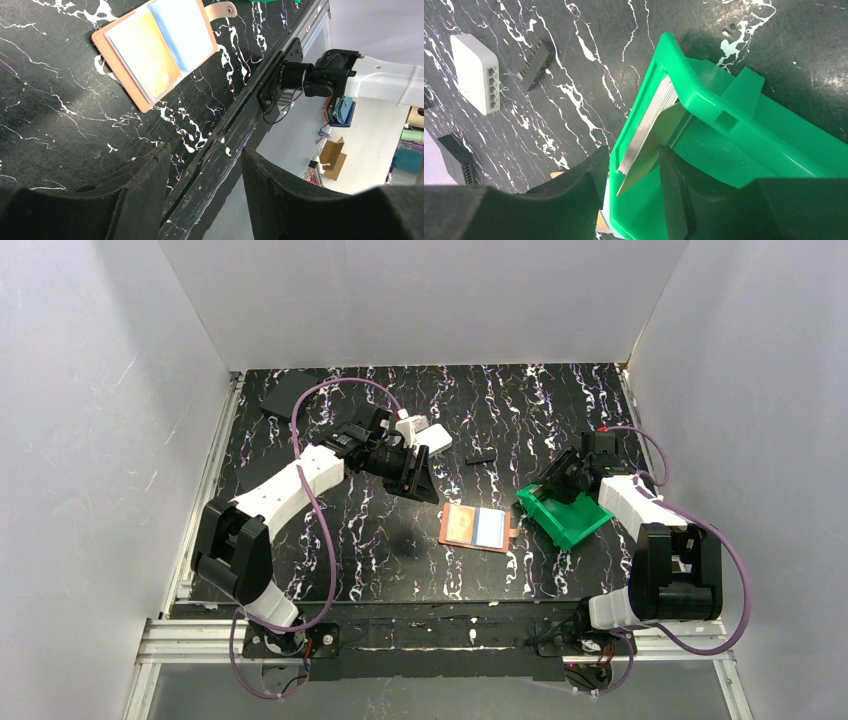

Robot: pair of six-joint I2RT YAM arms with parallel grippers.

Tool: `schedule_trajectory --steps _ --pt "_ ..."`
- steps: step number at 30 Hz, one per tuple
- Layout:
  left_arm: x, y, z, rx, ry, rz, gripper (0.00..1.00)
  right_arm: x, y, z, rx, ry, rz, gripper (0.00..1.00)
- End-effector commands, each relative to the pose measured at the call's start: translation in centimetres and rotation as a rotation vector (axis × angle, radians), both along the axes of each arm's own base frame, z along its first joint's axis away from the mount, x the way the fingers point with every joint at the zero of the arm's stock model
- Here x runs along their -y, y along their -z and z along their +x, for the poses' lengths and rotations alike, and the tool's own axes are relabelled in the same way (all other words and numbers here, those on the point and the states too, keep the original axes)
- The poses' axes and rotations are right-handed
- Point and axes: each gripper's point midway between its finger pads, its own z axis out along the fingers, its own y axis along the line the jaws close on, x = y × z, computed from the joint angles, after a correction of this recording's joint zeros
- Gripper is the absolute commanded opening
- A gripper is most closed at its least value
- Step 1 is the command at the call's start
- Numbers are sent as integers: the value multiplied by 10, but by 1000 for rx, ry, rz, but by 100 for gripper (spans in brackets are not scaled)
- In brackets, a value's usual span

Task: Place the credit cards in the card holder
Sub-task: Pick up the credit card from the storage box.

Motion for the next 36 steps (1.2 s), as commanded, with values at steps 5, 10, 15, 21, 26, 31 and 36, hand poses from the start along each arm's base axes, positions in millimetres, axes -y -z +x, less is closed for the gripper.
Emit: schedule_trajectory --steps 5,10,15,21,26,31,36 --pt "-1 2 -5 -3 21 1 53 4 -15 7 61 32 -6 45" --pt "-1 3 -5 -4 22 1 53 6 -17 6 60 47 -11 33" --pt "0 4 -5 -9 24 -1 53 7 -17 4 46 58 -9 22" --pt "0 4 -6 -11 27 -4 53 8 -20 1 42 84 0 7" --pt "0 4 -6 -13 27 -6 53 14 -32 -5 35 109 -25 1" --pt "0 5 -5 -13 23 -1 53 20 -58 -7 66 63 -90 1" --pt "3 14 -5 -52 21 0 54 11 -117 2 240 -122 -304 1"
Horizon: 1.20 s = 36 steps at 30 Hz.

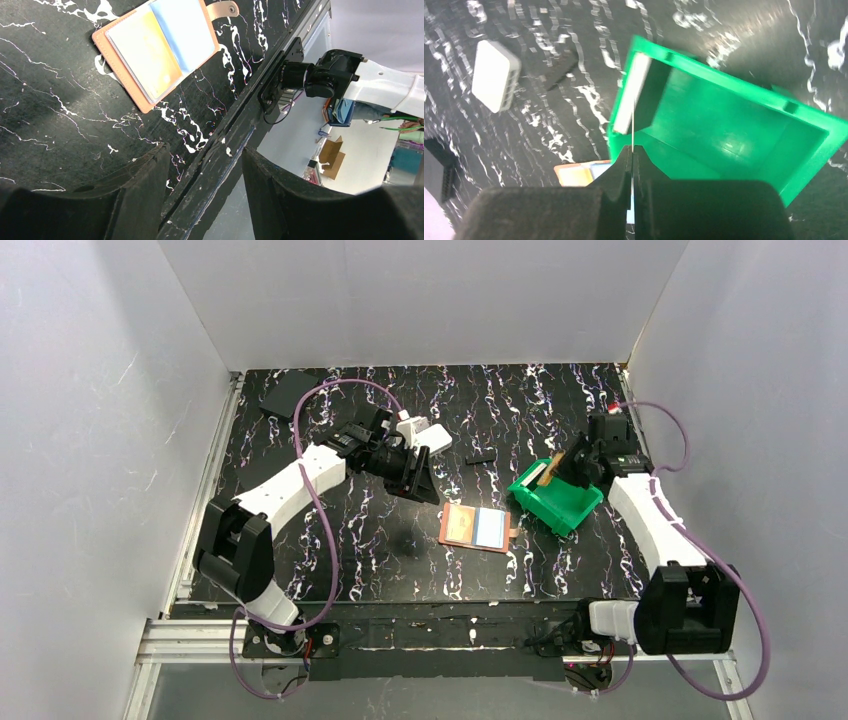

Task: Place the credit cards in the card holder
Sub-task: Pick up the credit card from the storage box, then insert the credit card into the card holder.

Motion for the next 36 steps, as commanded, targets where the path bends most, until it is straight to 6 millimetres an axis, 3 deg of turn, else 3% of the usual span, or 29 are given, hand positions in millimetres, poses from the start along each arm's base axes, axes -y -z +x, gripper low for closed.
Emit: schedule_trajectory --steps 1,3,6,7,9,14,18,23,30,36 --pt "4 13 -6 -63 23 -9 54 -15 -73 13 205 -211 -223 1" --pt "9 18 -7 -109 21 -23 54 -49 -78 11 241 -406 -244 1" --pt "16 24 -3 -159 2 -43 53 -128 -66 -13 232 -744 -34 1" --pt "20 27 -2 -179 -8 -46 53 -146 -53 -24 183 -815 51 1" --pt "28 33 1 -211 -31 -49 52 -165 -25 -48 67 -904 190 1" --pt "48 61 2 -242 -58 -13 39 -162 20 -74 -83 -919 304 1" --pt "58 81 2 -255 -65 17 25 -152 39 -85 -151 -898 386 1" --pt "60 97 6 -272 -72 42 19 -145 48 -86 -167 -850 396 1" --pt "60 115 6 -290 -78 76 16 -143 68 -95 -232 -824 437 1" --pt "57 128 5 -306 -82 107 14 -142 73 -96 -251 -809 439 1"
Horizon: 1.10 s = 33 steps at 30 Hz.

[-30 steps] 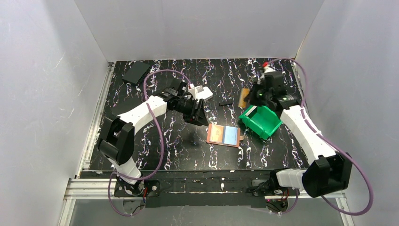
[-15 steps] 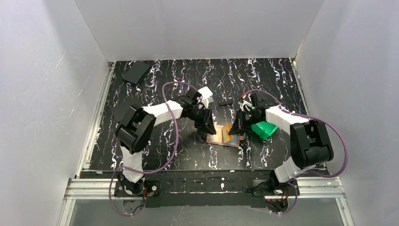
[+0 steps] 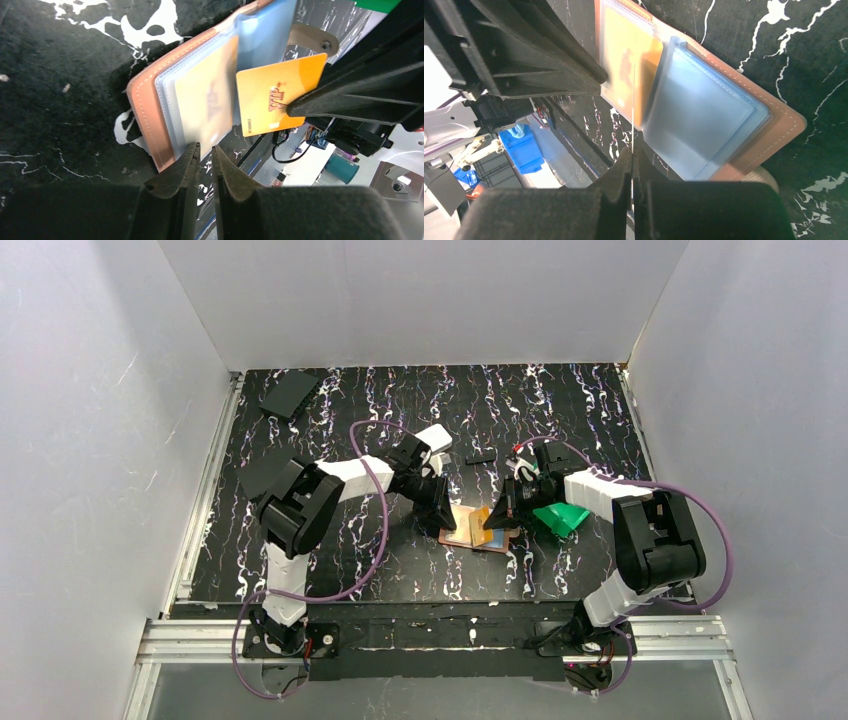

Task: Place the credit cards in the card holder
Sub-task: Insert the credit card into the card holder.

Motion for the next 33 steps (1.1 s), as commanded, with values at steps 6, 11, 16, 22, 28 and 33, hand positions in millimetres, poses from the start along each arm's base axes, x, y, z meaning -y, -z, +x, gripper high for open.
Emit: schedule_trajectory --steps 6,11,16,22,28,33 --pt "-5 10 4 17 -3 49 13 10 8 -9 -40 21 -64 1" --pt "-6 10 4 21 -5 57 12 13 1 -6 -4 11 -95 1" --pt "-9 14 3 9 -10 76 12 10 -2 -8 12 -26 -172 1" --pt "-20 27 -5 -25 -34 139 10 8 -2 -7 25 -29 -237 1" --pt "-30 33 -15 -37 -40 171 10 5 6 -6 -3 -32 -246 1" --pt "-37 35 -17 -25 -44 197 10 -6 6 5 -3 -35 -203 1"
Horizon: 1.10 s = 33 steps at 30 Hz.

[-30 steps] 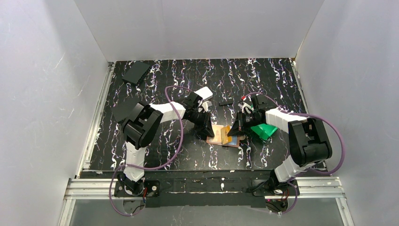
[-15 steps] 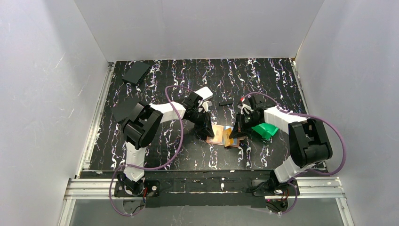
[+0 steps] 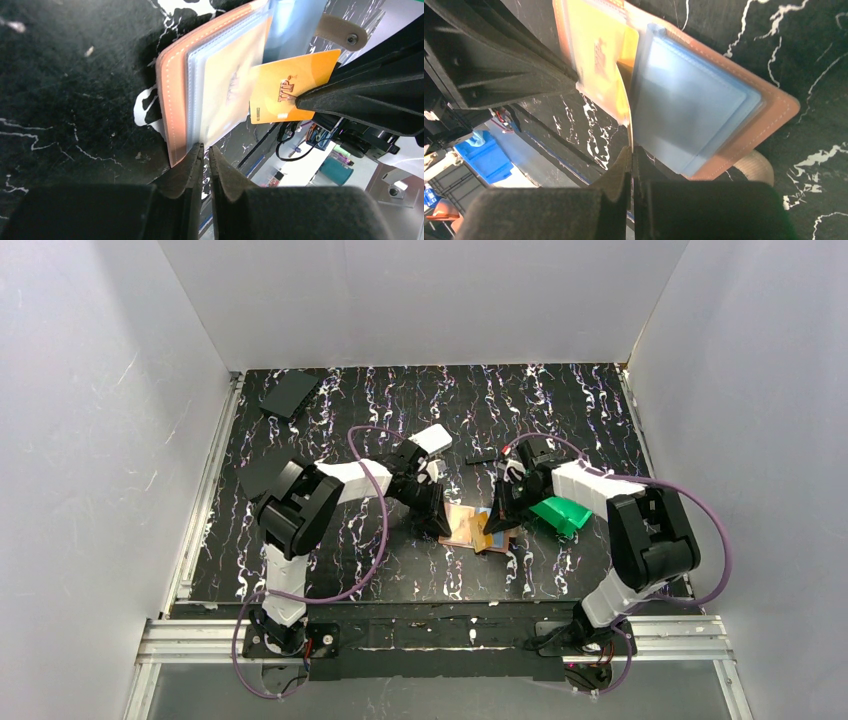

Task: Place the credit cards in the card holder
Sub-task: Insert the credit card into the card holder.

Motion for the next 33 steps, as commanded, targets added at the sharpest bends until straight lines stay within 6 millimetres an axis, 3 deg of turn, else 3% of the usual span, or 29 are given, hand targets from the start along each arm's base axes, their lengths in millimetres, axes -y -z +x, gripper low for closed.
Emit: schedule_trajectory --steps 1,10,18,25,33 --pt "-27 20 -9 11 -17 142 10 -9 -2 18 21 6 13 1" --pt "-31 20 -8 14 -18 151 9 -10 8 45 77 13 -28 1" --pt "-32 25 -9 3 -16 149 8 -18 16 55 91 31 10 1" --pt "-32 25 -8 4 -19 143 8 -26 25 55 52 33 78 1" --pt "-31 21 -7 10 -20 131 8 -38 26 51 61 23 88 8"
